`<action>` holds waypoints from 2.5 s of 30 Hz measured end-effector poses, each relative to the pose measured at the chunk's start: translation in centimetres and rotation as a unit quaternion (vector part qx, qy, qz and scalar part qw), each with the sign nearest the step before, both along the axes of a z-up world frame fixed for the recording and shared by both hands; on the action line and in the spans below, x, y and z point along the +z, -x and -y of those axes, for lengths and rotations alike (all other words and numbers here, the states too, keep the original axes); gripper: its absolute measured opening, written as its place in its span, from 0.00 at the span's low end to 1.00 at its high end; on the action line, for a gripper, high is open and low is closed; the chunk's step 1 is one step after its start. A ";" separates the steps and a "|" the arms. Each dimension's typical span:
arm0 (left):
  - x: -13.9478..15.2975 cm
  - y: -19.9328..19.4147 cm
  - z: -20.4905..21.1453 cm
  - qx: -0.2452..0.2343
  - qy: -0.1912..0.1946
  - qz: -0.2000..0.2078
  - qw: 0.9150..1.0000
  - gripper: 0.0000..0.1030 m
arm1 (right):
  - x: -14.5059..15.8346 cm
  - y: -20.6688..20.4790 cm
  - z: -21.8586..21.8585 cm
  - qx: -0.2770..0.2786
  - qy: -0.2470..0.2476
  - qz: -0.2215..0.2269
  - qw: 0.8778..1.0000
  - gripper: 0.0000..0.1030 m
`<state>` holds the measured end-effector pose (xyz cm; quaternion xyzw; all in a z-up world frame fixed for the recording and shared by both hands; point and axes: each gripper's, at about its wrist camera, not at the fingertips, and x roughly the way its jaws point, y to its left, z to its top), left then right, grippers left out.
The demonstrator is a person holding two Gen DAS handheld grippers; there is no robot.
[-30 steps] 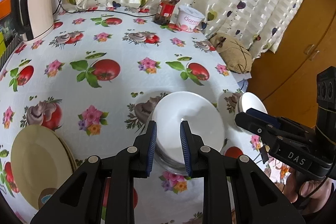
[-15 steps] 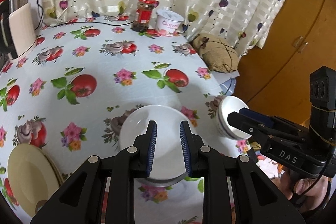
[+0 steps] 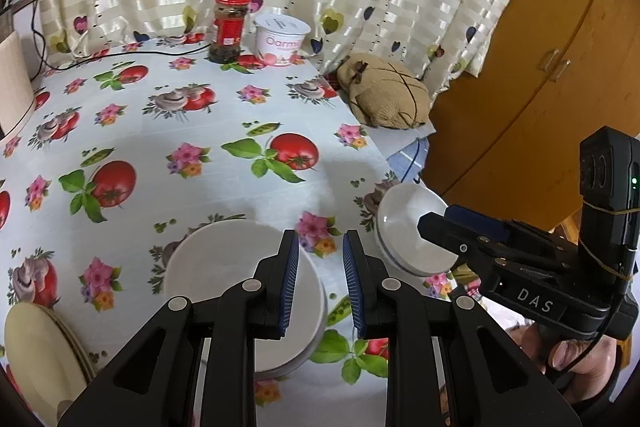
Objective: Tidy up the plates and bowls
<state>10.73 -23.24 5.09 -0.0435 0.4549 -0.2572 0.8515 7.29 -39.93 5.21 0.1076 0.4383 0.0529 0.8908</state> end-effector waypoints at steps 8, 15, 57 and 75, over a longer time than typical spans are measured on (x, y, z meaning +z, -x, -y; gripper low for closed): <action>-0.5 -0.4 2.4 -0.016 0.001 -0.007 1.000 0.23 | -0.2 0.6 2.8 -0.027 0.000 0.003 1.000 0.44; -0.9 -0.4 4.4 -0.030 0.000 -0.010 1.000 0.23 | -0.4 1.3 4.6 -0.043 0.008 0.014 0.999 0.44; -7.1 -3.0 10.2 -0.059 -0.023 -0.079 0.995 0.23 | -6.0 0.7 9.8 -0.094 -0.008 -0.057 0.994 0.18; -6.9 -2.9 10.4 -0.064 -0.024 -0.070 0.995 0.16 | -6.4 0.8 10.0 -0.094 -0.009 -0.063 0.994 0.14</action>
